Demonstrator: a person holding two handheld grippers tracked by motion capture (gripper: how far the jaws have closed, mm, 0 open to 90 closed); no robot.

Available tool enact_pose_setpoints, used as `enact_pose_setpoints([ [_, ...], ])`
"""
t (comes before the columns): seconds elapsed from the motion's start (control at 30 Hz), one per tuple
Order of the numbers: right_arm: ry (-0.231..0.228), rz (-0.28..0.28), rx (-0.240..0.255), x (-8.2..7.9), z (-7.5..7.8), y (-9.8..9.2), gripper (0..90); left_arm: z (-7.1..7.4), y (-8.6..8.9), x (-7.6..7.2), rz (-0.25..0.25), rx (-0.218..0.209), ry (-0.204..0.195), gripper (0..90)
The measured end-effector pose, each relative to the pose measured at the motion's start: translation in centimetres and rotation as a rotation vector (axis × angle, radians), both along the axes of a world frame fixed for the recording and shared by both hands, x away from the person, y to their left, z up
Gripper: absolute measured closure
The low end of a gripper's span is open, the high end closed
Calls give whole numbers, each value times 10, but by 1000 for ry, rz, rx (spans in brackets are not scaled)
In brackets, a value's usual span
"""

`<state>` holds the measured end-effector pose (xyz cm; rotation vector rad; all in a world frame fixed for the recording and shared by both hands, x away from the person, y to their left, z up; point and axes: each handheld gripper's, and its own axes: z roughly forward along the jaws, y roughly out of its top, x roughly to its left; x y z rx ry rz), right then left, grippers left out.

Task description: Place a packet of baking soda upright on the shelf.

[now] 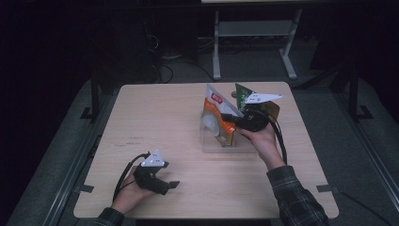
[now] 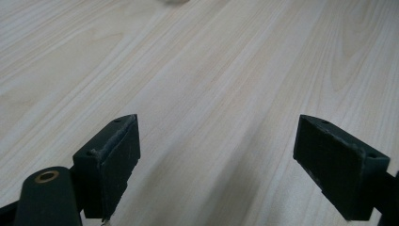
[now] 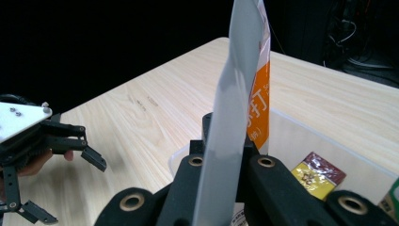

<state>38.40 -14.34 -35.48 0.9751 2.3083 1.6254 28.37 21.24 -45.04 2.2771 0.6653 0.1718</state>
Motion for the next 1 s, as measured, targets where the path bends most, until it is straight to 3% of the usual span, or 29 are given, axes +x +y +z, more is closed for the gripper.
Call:
enact_pose_setpoints([
  [0.3, 15, -8, -64, 3, -10, 9, 900, -1, -1, 0, -10, 14, 4, 146],
  [0.63, 2, -19, -74, 5, -18, 13, 893, -3, -4, -1, -18, 20, 14, 146],
  [0.77, -10, -18, -114, 4, -18, 16, 840, -3, -5, 0, -18, 15, 17, 146],
  [1.0, -46, -30, -95, 0, -11, 11, 711, -3, -4, 0, -20, 16, 19, 145],
])
